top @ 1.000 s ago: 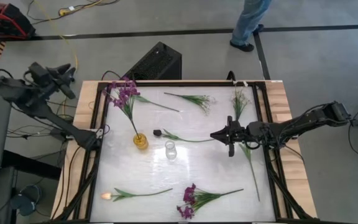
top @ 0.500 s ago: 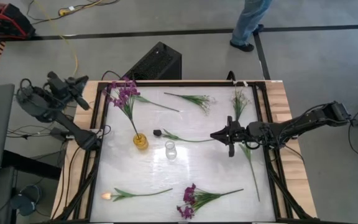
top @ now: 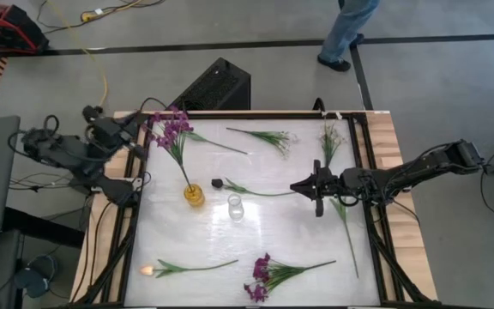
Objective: Sort flowers into vase by color
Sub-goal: Put the top purple flower into the yellow vase
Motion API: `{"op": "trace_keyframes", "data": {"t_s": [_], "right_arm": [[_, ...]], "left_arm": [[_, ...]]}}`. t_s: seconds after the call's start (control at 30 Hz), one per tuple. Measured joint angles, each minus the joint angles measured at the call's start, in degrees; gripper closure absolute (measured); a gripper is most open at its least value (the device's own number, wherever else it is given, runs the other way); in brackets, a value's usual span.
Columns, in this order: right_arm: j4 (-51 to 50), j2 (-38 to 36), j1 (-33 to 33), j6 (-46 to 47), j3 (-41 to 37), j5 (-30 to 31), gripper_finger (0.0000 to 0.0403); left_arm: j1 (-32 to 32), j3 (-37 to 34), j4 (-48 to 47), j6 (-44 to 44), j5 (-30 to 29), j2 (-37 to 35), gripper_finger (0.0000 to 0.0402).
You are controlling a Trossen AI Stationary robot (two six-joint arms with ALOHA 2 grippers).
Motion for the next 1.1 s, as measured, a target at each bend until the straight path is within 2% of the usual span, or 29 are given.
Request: {"op": "trace_keyframes", "data": {"t_s": [0.1, 0.3, 0.4, 0.67, 0.9, 1.1], "right_arm": [[0.0, 0.0, 0.0, -0.58, 0.0, 0.0, 0.0352], [-0.71, 0.0, 0.5, -0.27, 0.0, -0.02, 0.0352], [-1.64, 0.0, 1.47, -0.14, 0.02, -0.07, 0.0352], [-1.67, 0.0, 3.08, -0.1, 0.02, -0.11, 0.0352], [-1.59, 0.0, 3.06, 0.04, 0.02, -0.09, 0.0352], [-1.6, 0.0, 3.17, 1.39, 0.02, -0.09, 0.0352]], "left_arm": [[3.76, -0.02, 7.5, 3.71, 9.23, 3.11, 0.0401], [12.79, -0.07, 33.33, 26.54, 22.68, 9.29, 0.0401], [20.13, -0.04, 40.73, 32.45, 26.78, 9.55, 0.0401], [46.28, -0.02, 33.01, 22.56, 41.32, 8.39, 0.0401], [68.09, -0.02, 28.55, 11.01, 59.33, 12.77, 0.0401], [83.41, -0.02, 26.05, 2.58, 71.4, 17.4, 0.0401]]}}
